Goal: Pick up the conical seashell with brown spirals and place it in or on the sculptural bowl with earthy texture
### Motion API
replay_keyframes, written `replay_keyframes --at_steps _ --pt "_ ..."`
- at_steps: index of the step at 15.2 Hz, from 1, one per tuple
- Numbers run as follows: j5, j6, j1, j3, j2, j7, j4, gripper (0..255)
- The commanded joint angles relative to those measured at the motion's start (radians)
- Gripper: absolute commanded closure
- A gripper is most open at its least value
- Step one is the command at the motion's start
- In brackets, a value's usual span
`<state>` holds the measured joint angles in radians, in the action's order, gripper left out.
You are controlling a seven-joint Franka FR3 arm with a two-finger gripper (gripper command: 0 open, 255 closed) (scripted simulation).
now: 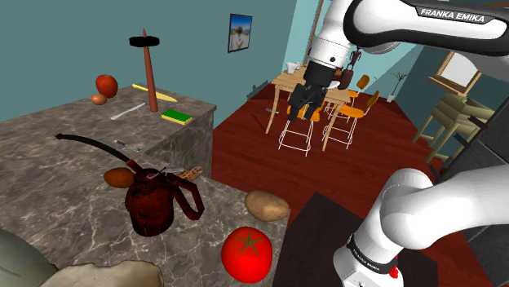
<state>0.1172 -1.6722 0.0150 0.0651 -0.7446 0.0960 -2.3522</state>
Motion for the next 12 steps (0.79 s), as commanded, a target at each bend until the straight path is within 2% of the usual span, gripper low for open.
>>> replay_keyframes --at_steps 1,12 --pt "0.000 0.000 0.000 0.000 0.000 0.000 0.000 0" --pt "-0.030 -0.118 0.127 0.000 0.477 -0.310 0.253 0"
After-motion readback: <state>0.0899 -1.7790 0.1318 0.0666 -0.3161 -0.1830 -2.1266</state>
